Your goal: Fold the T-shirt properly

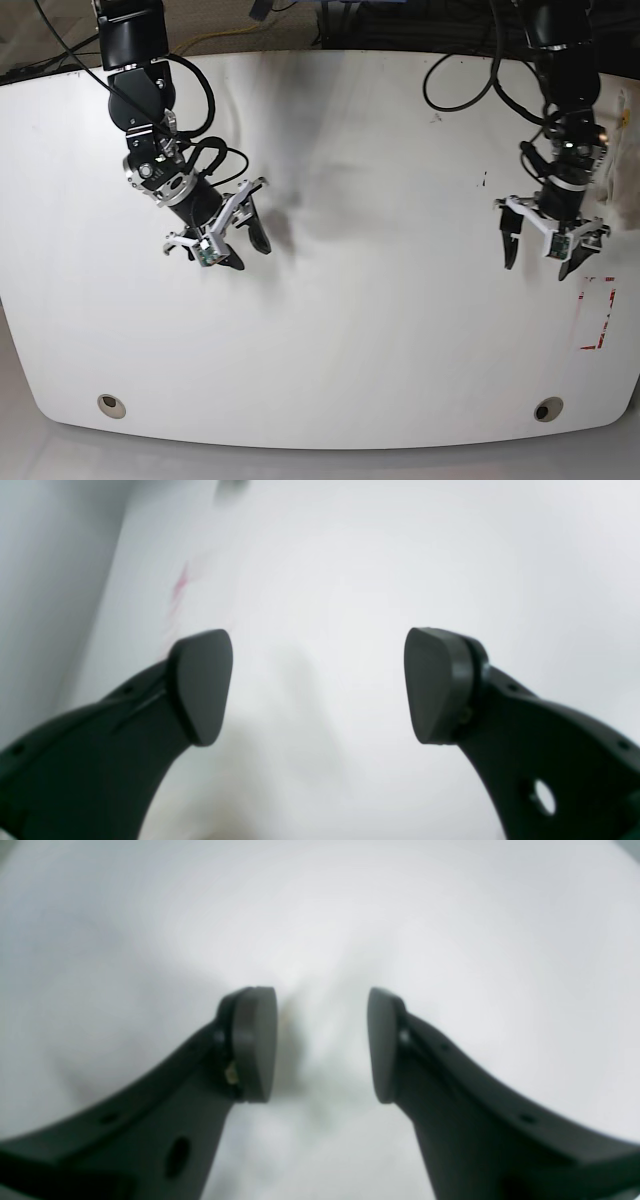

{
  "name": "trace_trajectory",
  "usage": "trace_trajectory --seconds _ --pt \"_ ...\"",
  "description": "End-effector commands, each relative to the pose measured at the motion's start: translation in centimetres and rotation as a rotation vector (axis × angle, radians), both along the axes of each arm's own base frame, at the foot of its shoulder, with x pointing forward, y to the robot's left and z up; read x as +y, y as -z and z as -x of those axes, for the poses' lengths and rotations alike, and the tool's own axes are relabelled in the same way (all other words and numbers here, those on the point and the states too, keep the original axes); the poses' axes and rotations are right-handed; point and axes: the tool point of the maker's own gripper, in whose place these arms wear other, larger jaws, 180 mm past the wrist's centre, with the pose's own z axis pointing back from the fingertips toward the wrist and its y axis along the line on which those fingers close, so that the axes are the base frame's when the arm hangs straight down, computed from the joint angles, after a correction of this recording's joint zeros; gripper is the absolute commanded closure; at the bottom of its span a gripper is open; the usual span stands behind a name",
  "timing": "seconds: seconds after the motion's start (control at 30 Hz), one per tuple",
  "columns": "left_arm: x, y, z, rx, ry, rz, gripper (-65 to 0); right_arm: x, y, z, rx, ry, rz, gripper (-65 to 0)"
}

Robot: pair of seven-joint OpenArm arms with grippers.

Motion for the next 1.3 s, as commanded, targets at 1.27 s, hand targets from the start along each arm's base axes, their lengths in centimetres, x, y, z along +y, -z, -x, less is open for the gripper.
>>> trace_trajectory --seconds 1.27 --pt "-13.4 9.0 33.8 0.48 -0.075 0.294 -49.9 -9.5 7.1 30.5 0.322 0.456 -0.174 -27.0"
